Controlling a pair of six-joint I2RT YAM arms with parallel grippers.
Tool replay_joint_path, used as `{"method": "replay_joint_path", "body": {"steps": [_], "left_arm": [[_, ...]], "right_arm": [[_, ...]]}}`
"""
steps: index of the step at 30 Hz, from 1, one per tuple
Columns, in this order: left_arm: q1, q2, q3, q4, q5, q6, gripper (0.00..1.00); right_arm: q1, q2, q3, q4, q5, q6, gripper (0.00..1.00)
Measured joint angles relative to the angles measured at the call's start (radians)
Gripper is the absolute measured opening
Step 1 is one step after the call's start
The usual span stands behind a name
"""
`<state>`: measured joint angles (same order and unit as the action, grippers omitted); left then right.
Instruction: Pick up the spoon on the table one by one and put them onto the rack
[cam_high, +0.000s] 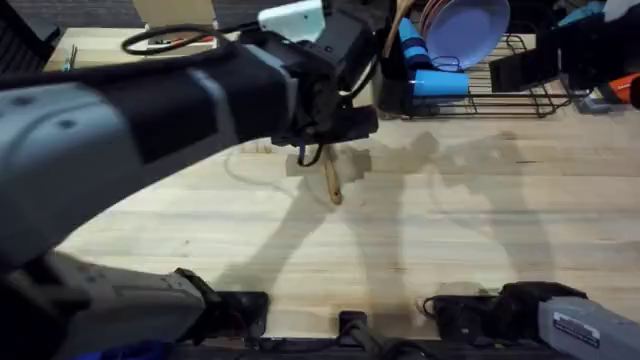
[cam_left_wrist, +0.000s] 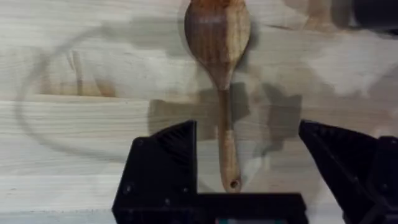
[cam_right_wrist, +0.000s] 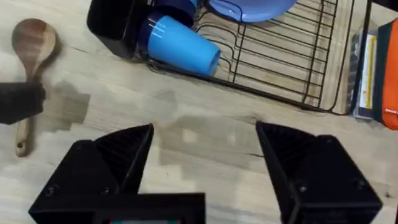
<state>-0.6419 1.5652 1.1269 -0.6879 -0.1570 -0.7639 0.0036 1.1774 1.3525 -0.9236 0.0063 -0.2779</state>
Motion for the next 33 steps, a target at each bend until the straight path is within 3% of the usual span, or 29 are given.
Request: {"method": "replay_joint_path", "body": {"steps": [15, 33], "left_arm": [[-0.004, 0.115, 0.013, -0.002, -0.076, -0.007, 0.998], [-0.004, 0.15, 0.013, 0.072, -0.096, -0.007, 0.997]], "right_arm": [[0.0, 0.0, 0.0, 0.0, 0.0, 0.0, 0.994], [0.0, 0.0, 0.0, 0.0, 0.0, 0.0, 0.994]]}}
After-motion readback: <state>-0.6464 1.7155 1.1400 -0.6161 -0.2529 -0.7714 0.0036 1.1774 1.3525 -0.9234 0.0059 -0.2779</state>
